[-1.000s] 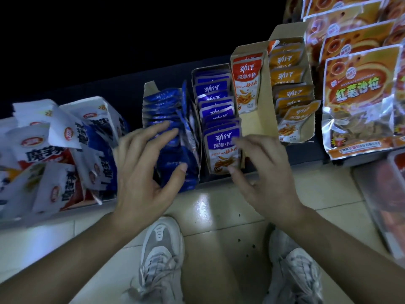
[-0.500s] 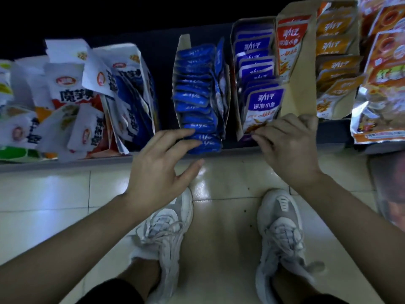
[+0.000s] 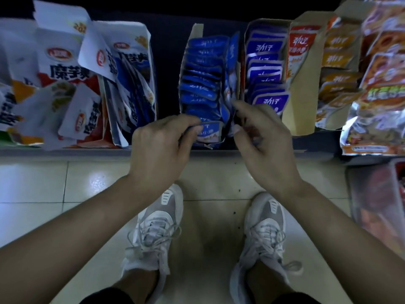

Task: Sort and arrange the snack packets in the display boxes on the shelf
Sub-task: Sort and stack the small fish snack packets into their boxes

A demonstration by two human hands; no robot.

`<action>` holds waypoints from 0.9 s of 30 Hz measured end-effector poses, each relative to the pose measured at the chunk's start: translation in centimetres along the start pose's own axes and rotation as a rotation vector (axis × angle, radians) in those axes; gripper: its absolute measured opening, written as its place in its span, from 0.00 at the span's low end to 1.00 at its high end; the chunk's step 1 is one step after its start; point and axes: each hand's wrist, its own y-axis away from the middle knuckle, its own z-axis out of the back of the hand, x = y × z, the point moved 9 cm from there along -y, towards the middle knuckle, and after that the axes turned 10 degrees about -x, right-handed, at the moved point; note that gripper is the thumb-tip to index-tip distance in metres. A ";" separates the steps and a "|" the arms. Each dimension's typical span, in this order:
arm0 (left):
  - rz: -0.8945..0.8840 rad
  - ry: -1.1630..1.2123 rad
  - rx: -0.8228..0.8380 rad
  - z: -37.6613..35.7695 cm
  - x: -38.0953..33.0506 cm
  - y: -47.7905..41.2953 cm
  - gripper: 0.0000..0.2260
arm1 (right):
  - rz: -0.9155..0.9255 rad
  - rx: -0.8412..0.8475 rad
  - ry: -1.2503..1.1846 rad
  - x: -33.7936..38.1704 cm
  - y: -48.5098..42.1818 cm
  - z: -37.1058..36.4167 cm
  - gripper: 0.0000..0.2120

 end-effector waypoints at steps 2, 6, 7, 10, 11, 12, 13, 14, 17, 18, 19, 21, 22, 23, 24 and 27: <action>-0.013 0.022 0.017 -0.1 0.1 0.1 0.04 | -0.049 -0.019 0.023 0.2 -1.4 -0.3 0.14; -0.025 0.088 0.050 -0.4 0.2 0.7 0.04 | -0.077 -0.038 0.180 0.0 -3.0 -1.0 0.14; -0.024 0.088 0.052 -0.4 0.2 0.8 0.04 | -0.079 -0.019 0.206 -0.2 -3.1 -1.2 0.12; -0.005 0.108 0.051 -0.7 0.1 1.1 0.04 | -0.080 -0.035 0.238 -1.0 -3.0 -0.1 0.06; 0.008 0.120 0.054 -0.9 0.0 1.2 0.04 | -0.089 -0.066 0.242 -1.2 -2.9 0.6 0.04; 0.018 0.132 0.061 -1.2 -0.2 1.3 0.04 | -0.116 -0.104 0.231 -1.5 -2.8 1.3 0.04; 0.023 0.139 0.069 -1.5 -0.5 1.4 0.04 | -0.160 -0.145 0.197 -1.8 -2.6 1.9 0.04; 0.024 0.142 0.077 -1.8 -0.8 1.3 0.04 | -0.206 -0.184 0.145 -2.0 -2.3 2.4 0.04; 0.065 0.126 0.093 -2.2 -0.9 1.2 0.06 | -0.263 -0.276 0.012 -1.9 -1.6 3.8 0.04; 0.086 0.122 0.100 -2.2 -0.8 1.1 0.08 | -0.271 -0.302 -0.021 -1.9 -1.4 4.2 0.06; 0.097 0.122 0.100 -2.2 -0.9 1.0 0.11 | -0.281 -0.322 -0.068 -1.9 -1.2 4.5 0.08; 0.064 0.149 0.060 -1.7 -1.5 0.5 0.17 | -0.299 -0.350 -0.165 -2.1 -0.9 5.1 0.10; 0.024 0.171 0.031 -1.4 -2.1 -0.2 0.18 | -0.306 -0.358 -0.203 -2.3 -0.8 5.4 0.11; -0.020 0.183 0.007 -1.1 -2.8 -1.1 0.19 | -0.308 -0.354 -0.230 -2.5 -0.8 5.5 0.10; -0.065 0.178 0.003 -1.0 -3.5 -2.2 0.20 | -0.304 -0.331 -0.236 -2.6 -0.9 5.6 0.10; -0.229 0.104 0.141 -2.6 -5.2 -5.4 0.29 | -0.276 -0.222 -0.202 -2.8 -1.2 5.4 0.10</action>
